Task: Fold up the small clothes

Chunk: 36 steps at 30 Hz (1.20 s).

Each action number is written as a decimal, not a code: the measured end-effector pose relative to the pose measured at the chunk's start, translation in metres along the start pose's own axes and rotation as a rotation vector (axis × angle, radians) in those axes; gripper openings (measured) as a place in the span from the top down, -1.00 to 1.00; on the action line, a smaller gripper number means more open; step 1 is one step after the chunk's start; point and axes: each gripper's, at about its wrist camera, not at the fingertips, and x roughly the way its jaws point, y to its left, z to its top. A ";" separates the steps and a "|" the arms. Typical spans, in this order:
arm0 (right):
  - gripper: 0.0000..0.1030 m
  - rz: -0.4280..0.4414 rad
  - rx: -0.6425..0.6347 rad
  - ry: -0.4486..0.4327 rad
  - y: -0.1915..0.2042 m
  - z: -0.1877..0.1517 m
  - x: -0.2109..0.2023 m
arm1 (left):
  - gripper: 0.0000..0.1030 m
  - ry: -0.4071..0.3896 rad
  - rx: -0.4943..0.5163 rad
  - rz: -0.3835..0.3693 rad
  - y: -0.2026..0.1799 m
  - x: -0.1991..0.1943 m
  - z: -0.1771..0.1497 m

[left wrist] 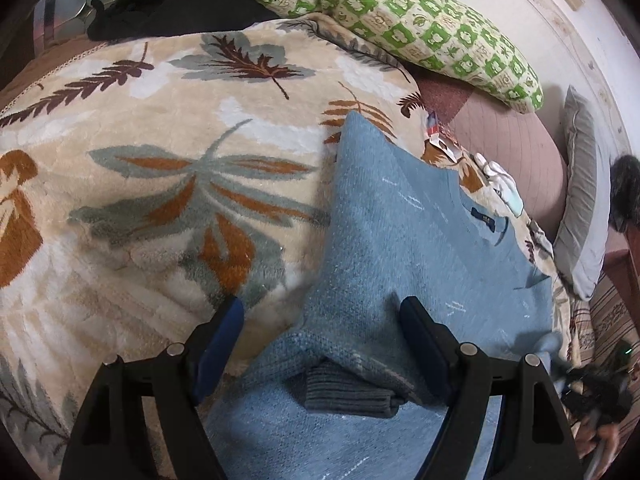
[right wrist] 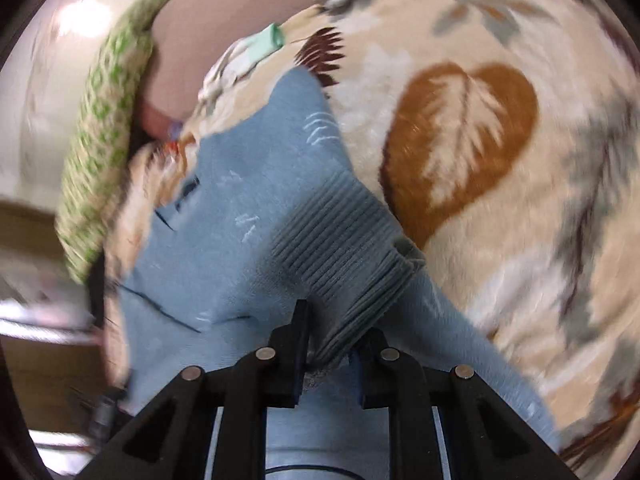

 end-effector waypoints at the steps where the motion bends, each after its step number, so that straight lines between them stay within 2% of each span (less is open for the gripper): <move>1: 0.64 0.056 0.012 -0.033 0.006 0.004 -0.010 | -0.57 -0.003 0.006 0.002 0.000 0.000 -0.001; 3: 0.64 0.115 -0.020 -0.101 0.033 0.016 -0.031 | -0.57 -0.006 0.011 0.003 0.000 0.000 -0.001; 6: 0.67 0.239 -0.047 -0.153 0.087 0.044 -0.060 | -0.57 -0.017 -0.033 -0.019 0.005 0.000 0.000; 8: 0.70 0.287 -0.078 -0.191 0.123 0.060 -0.074 | -0.57 -0.027 -0.062 -0.034 0.008 -0.001 0.001; 12: 0.70 0.383 -0.187 -0.334 0.193 0.076 -0.110 | -0.57 -0.041 -0.132 -0.078 0.018 -0.002 0.004; 14: 0.70 0.348 -0.229 -0.333 0.202 0.074 -0.110 | -0.57 -0.041 -0.114 -0.064 0.014 -0.002 0.004; 15: 0.70 0.283 -0.254 -0.305 0.202 0.072 -0.103 | -0.57 -0.041 -0.101 -0.052 0.012 -0.002 0.004; 16: 0.68 0.227 -0.261 -0.259 0.197 0.070 -0.091 | -0.57 -0.040 -0.087 -0.039 0.009 -0.001 0.004; 18: 0.68 0.183 -0.228 -0.131 0.173 0.067 -0.061 | -0.57 -0.041 -0.071 -0.022 0.007 0.000 0.003; 21: 0.67 0.111 -0.120 -0.025 0.136 0.068 -0.025 | -0.57 -0.042 -0.065 -0.015 0.006 0.000 0.002; 25: 0.66 -0.011 -0.126 0.041 0.133 0.077 0.013 | -0.57 -0.039 -0.066 -0.014 0.006 0.000 0.003; 28: 0.66 -0.015 -0.126 0.037 0.141 0.080 0.025 | -0.57 -0.034 -0.066 -0.013 0.006 0.000 0.004; 29: 0.66 -0.012 -0.129 0.017 0.141 0.078 0.024 | -0.57 -0.032 -0.065 -0.013 0.006 0.001 0.005; 31: 0.66 -0.034 -0.184 -0.081 0.151 0.067 0.012 | -0.57 -0.026 -0.066 -0.017 0.006 0.000 0.006; 32: 0.66 -0.024 -0.225 -0.152 0.157 0.058 0.002 | -0.57 -0.024 -0.066 -0.017 0.006 0.000 0.006; 34: 0.64 0.059 -0.298 -0.351 0.161 0.033 -0.027 | -0.57 -0.034 -0.056 -0.015 0.004 -0.005 0.006; 35: 0.34 0.096 -0.343 -0.431 0.161 0.019 -0.036 | -0.57 -0.050 -0.034 -0.015 0.001 -0.010 0.006; 36: -0.09 0.097 -0.393 -0.455 0.164 0.010 -0.034 | -0.57 -0.064 -0.005 -0.007 -0.002 -0.015 0.005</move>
